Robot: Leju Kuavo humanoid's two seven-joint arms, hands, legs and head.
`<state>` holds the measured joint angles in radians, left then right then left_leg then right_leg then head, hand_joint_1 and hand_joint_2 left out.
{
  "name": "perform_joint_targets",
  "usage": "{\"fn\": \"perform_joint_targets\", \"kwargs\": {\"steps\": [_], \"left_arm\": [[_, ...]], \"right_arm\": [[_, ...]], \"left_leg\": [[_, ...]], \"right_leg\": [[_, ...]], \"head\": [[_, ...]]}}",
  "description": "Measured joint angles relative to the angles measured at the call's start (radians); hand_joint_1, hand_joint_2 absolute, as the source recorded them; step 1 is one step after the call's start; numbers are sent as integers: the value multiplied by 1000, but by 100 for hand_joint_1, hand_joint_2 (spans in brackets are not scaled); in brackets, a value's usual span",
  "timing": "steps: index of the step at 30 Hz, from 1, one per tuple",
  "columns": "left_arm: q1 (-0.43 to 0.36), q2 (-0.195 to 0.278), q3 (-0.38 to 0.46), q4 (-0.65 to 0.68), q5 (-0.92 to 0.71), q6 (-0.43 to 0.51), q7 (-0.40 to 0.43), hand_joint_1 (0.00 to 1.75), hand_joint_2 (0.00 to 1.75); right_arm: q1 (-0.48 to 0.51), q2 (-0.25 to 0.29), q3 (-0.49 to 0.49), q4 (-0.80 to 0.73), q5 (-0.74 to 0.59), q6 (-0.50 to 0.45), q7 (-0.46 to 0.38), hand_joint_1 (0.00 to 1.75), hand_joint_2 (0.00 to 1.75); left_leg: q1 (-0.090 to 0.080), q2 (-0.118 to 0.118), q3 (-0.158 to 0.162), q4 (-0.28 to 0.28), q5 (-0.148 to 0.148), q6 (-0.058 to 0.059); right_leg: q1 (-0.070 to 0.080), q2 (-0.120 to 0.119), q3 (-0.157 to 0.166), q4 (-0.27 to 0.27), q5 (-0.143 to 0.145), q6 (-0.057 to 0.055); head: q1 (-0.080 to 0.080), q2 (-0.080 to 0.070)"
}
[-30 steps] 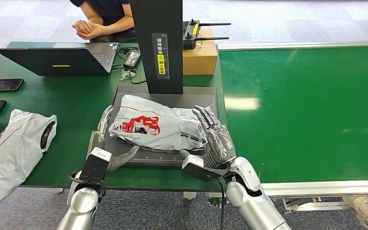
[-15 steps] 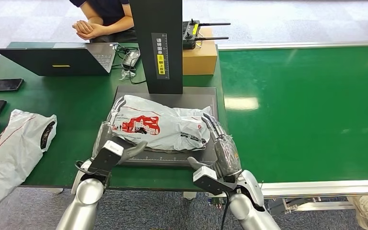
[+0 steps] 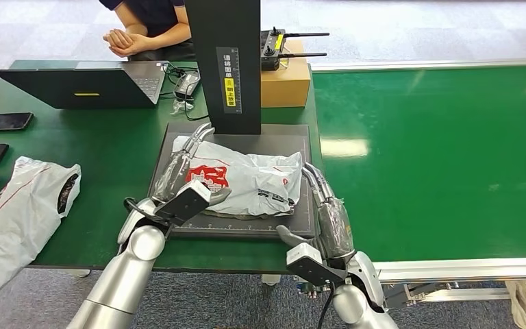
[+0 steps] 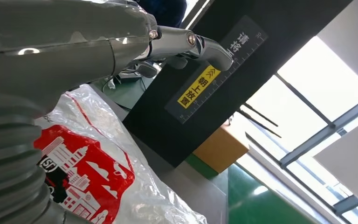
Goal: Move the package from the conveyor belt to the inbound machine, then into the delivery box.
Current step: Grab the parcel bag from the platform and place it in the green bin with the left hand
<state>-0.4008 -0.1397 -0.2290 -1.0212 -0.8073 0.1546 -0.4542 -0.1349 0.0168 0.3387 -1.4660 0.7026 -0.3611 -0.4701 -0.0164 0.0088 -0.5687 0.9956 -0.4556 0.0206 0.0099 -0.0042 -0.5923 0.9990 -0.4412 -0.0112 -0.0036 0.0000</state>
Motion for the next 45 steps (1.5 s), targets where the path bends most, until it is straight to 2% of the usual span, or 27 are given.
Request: {"fn": "perform_joint_targets", "kwargs": {"steps": [14, 19, 29, 38, 42, 45], "left_arm": [[-54, 7, -32, 98, -34, 15, 14, 0, 175], [-117, 13, -74, 208, -111, 18, 46, 0, 175], [-250, 17, -188, 506, -259, -126, 204, 0, 175], [-320, 17, -243, 622, -334, -189, 348, 1, 175], [-336, 16, -250, 649, -342, -212, 371, 172, 175], [-334, 18, -246, 656, -324, -196, 346, 175, 175]], "right_arm": [[10, 0, -5, -6, -20, -5, -6, 0, 175], [25, -2, -8, -18, -81, -34, -41, 0, 175], [70, -5, -27, -23, -120, -74, -64, 0, 175], [104, 1, -27, -74, -59, -31, -28, 0, 175], [110, 9, -27, -88, -49, -15, -25, 0, 175], [119, 15, -27, -98, -38, -13, -18, 0, 175]], "left_leg": [[0, 0, 0, 0, 0, 0], [0, 0, 0, 0, 0, 0], [0, 0, 0, 0, 0, 0], [0, 0, 8, -1, -1, 0], [0, 1, 14, -1, -3, -2], [0, 1, 16, -2, -3, -2]], "right_leg": [[0, 0, 0, 0, 0, 0], [0, 0, 0, 0, 0, 0], [0, 0, 0, 0, 0, 0], [0, 0, 8, 0, 0, -1], [0, 0, 16, 0, -2, -2], [0, 0, 17, 0, -2, -3]], "head": [[0, 0], [0, 0], [0, 0], [0, 0], [0, 0], [0, 0]]}}
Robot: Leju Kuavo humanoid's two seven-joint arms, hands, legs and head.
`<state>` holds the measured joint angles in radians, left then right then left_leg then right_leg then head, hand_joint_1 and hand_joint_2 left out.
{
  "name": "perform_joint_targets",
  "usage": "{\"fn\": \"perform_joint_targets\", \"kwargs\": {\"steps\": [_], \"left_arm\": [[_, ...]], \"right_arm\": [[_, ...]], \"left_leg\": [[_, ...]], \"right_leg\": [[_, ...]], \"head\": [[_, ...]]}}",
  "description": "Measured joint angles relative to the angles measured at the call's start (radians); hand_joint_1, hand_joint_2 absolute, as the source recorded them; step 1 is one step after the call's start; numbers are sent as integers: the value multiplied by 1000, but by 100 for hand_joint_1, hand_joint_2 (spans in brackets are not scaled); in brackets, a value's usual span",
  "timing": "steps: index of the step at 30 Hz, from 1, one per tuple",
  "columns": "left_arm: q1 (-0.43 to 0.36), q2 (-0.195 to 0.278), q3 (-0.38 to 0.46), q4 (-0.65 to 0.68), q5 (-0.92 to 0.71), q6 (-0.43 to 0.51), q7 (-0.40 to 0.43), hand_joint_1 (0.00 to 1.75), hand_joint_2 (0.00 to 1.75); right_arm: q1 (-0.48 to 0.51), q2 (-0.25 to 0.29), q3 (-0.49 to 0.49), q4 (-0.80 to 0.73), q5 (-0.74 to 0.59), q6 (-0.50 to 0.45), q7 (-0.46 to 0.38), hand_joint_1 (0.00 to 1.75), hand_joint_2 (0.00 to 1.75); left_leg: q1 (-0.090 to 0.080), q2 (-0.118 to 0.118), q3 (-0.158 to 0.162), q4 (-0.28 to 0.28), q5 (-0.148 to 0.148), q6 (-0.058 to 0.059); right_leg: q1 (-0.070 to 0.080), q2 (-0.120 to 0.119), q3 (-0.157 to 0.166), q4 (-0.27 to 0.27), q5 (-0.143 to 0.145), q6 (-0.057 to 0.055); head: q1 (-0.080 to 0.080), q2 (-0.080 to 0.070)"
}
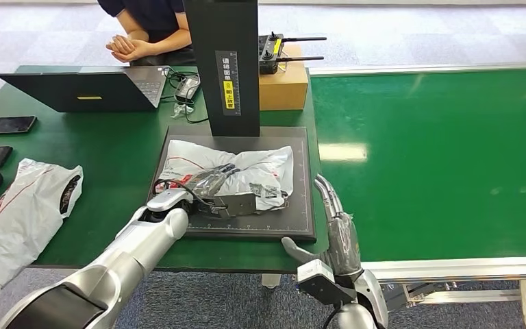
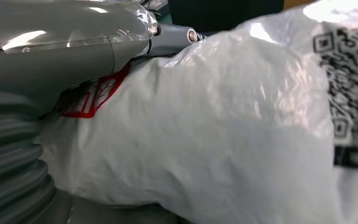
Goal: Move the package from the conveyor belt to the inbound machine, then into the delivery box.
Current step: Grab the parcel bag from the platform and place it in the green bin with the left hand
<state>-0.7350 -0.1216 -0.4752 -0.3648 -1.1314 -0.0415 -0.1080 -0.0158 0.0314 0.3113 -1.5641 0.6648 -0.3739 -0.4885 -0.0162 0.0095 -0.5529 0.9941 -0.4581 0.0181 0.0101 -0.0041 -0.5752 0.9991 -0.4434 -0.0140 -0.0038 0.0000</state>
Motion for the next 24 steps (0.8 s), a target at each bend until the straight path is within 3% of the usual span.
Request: {"fn": "perform_joint_targets", "kwargs": {"steps": [14, 24], "left_arm": [[21, 18, 101, -32, 136, 177, -169, 175, 175], [99, 49, 204, -248, 301, 289, -269, 175, 175]], "right_arm": [[34, 4, -1, -47, 8, 6, 14, 0, 175], [44, 0, -1, -48, 2, 0, 12, 0, 175]], "left_leg": [[1, 0, -2, 0, 2, -2], [1, 0, -7, 0, 2, -2]], "right_leg": [[1, 0, -5, 1, 1, -2], [1, 0, -10, 1, 1, -2]], "head": [[0, 0], [0, 0]]}}
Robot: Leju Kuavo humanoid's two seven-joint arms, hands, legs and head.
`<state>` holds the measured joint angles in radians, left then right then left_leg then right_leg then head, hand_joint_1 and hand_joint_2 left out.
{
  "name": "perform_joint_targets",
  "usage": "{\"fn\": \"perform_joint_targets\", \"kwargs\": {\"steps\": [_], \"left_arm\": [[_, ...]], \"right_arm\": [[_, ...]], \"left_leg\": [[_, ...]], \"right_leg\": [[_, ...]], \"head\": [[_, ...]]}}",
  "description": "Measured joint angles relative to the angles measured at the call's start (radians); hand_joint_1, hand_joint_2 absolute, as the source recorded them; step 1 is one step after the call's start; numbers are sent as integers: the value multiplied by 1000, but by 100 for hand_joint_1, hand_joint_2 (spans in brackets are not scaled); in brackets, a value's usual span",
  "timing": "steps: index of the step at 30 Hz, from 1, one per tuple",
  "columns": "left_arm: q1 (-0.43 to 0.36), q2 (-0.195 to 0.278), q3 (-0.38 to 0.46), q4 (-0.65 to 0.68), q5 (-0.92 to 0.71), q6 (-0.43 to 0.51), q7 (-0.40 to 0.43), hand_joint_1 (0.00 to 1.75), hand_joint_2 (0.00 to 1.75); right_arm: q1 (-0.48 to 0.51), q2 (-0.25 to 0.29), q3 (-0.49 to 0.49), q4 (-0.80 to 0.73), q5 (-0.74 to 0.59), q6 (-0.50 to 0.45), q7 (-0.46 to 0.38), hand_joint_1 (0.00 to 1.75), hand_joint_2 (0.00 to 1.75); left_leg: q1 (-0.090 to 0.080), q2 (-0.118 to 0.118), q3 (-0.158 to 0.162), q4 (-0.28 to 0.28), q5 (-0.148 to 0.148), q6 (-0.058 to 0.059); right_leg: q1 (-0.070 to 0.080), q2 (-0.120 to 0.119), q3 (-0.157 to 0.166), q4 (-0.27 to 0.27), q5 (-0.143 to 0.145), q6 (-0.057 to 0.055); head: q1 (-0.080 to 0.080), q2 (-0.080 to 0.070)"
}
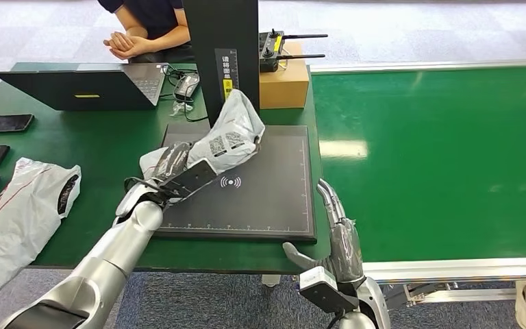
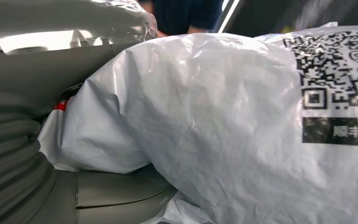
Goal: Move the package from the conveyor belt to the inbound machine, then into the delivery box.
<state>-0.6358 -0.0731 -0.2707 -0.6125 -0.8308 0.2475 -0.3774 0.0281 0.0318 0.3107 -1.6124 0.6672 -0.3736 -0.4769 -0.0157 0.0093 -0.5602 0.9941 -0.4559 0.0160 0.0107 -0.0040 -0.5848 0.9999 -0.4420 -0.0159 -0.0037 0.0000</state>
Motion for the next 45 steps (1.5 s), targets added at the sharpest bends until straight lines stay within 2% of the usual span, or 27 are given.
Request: {"fn": "perform_joint_targets", "kwargs": {"steps": [8, 17, 22, 30, 34, 39, 45], "left_arm": [[72, 40, 99, -208, 107, 144, -39, 175, 175], [99, 96, 186, -322, 132, 237, -28, 175, 175], [79, 128, 233, -330, 139, 271, -14, 175, 175], [-17, 186, 330, -303, 85, 407, 52, 175, 175], [-80, 207, 381, -253, 20, 444, 95, 175, 175], [-177, 228, 448, -168, -150, 448, 200, 175, 175], [-245, 266, 507, -99, -468, 449, 414, 175, 175]], "right_arm": [[-8, -4, 5, 15, -20, -5, -8, 0, 175], [-19, -11, 11, 45, -47, -15, -37, 0, 175], [-39, -17, 18, 62, -59, -23, -39, 0, 175], [-51, -20, 37, 74, -62, -31, -39, 0, 175], [-54, -20, 49, 78, -61, -38, -37, 0, 175], [-66, -19, 60, 83, -58, -39, -27, 0, 175], [-71, -14, 67, 83, -46, -31, -7, 0, 175]], "left_leg": [[0, 0, -2, 0, 0, 0], [0, 0, -3, 0, 0, 0], [0, 0, -3, 0, 0, 0], [0, 0, -4, 0, 1, 0], [1, 0, -4, 0, 1, 0], [1, 0, -5, 0, 1, 0], [1, 0, -5, 0, 1, 0]], "right_leg": [[0, 0, -3, 0, 0, 0], [0, 0, -3, 0, 0, 0], [0, 0, -4, 0, 0, 0], [1, 0, -4, 1, 0, 0], [1, 0, -4, 1, 0, 0], [1, 0, -4, 1, 0, 0], [1, 0, -5, 1, 0, 0]], "head": [[0, 0], [0, 0], [0, 0], [0, 0], [0, 0], [0, 0], [0, 0]]}}
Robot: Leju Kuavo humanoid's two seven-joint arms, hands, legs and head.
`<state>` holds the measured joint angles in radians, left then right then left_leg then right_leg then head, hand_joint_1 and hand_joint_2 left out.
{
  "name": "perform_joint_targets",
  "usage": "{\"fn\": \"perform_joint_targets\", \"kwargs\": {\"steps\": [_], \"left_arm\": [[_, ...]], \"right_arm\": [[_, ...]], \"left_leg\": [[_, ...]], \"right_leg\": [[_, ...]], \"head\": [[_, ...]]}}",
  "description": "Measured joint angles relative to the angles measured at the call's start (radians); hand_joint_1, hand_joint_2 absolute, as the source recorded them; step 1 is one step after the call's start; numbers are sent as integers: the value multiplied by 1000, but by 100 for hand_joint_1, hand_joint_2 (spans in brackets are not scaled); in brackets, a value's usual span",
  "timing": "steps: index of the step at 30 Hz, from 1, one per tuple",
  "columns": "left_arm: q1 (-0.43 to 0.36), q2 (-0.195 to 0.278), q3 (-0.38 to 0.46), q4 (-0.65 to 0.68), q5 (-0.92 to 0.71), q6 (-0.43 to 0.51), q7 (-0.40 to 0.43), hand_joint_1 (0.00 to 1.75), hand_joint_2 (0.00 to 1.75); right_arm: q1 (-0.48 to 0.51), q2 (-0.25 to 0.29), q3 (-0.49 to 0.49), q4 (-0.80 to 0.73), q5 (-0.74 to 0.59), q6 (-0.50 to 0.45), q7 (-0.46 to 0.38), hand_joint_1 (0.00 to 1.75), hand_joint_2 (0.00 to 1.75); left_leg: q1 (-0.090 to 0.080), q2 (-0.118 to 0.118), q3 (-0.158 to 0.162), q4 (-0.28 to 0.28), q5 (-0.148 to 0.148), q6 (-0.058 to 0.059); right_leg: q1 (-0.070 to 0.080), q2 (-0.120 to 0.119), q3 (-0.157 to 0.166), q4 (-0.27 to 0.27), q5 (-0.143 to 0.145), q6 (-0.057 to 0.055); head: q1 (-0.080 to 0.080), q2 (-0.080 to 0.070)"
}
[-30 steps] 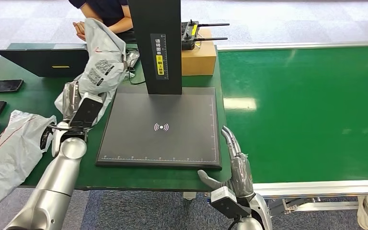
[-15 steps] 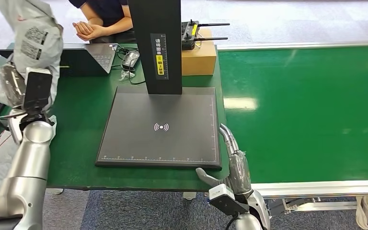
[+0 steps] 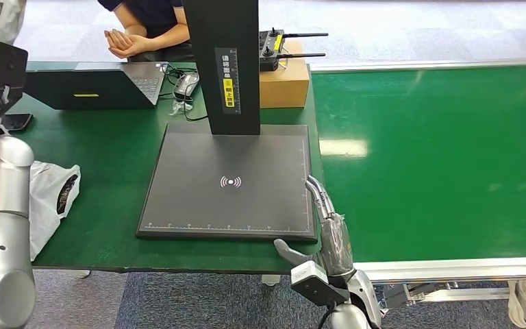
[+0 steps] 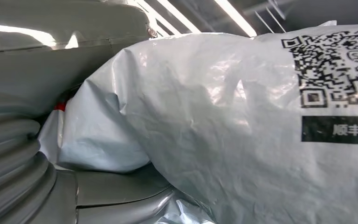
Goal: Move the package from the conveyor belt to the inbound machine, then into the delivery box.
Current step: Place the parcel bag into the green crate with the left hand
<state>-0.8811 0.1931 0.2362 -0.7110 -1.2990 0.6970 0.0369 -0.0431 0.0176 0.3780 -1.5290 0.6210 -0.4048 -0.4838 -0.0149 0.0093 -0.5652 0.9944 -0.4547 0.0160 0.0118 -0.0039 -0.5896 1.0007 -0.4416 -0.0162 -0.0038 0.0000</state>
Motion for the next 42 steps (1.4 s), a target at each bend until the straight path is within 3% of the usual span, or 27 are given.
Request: {"fn": "perform_joint_targets", "kwargs": {"steps": [2, 3, 6, 7, 17, 30, 33, 36, 39, 42], "left_arm": [[-13, 15, 17, 22, -70, 0, 59, 175, 175], [-19, 22, 26, 37, -91, 0, 84, 167, 175], [-38, 43, 58, 94, -109, -2, 137, 36, 175], [-46, 50, 68, 118, -109, -6, 153, 0, 175], [-68, 73, 128, 278, -93, -38, 182, 0, 175], [-73, 56, 148, 306, -25, -62, 80, 0, 175], [-73, 40, 154, 305, 30, -61, 10, 0, 175], [-64, 6, 166, 282, 155, -78, -133, 0, 175], [-38, -40, 168, 224, 285, -119, -250, 0, 175], [17, -86, 146, 129, 426, -188, -318, 0, 175]], "right_arm": [[0, 1, 2, 0, 6, 5, 6, 0, 175], [0, 1, 4, 0, 8, 8, 8, 0, 175], [0, 2, 9, -1, 12, 10, 11, 0, 175], [0, 3, 11, -1, 13, 10, 13, 0, 175], [18, 4, 14, -22, 27, 5, 24, 0, 175], [25, 7, 14, -42, 48, 18, 42, 0, 175], [26, 9, 14, -42, 49, 17, 42, 0, 175], [28, 10, 14, -42, 51, 14, 42, 0, 175], [32, 11, 14, -42, 51, 12, 38, 0, 175], [38, 14, 14, -42, 52, 11, 32, 0, 175]], "left_leg": [[0, 0, 0, 0, 0, 0], [0, 0, 0, 0, 0, 0], [0, 0, 0, 0, 0, 0], [0, 0, 0, 0, 0, 0], [0, 0, 0, 0, 0, 0], [0, 0, 0, 0, 0, 0], [0, 0, 0, 0, 0, 0], [0, 0, 0, 0, 0, 0], [-1, 0, 0, 0, 0, 0], [-1, 1, 0, 0, 0, 0]], "right_leg": [[0, 0, 0, 0, 0, 0], [0, 0, 0, 0, 0, 0], [0, 0, -1, 0, 0, 0], [0, 0, 0, 0, 0, 0], [0, 0, -1, 0, 0, 0], [0, 0, -1, 0, 0, 0], [0, 0, -1, 0, 0, 0], [0, 0, -1, 0, 0, 0], [-1, 1, -1, 0, 0, 0], [-2, 2, -1, 0, 0, 0]], "head": [[0, 0], [0, 0], [0, 0], [0, 0], [0, 0], [0, 0], [0, 0], [0, 0], [0, 0], [0, 0]]}}
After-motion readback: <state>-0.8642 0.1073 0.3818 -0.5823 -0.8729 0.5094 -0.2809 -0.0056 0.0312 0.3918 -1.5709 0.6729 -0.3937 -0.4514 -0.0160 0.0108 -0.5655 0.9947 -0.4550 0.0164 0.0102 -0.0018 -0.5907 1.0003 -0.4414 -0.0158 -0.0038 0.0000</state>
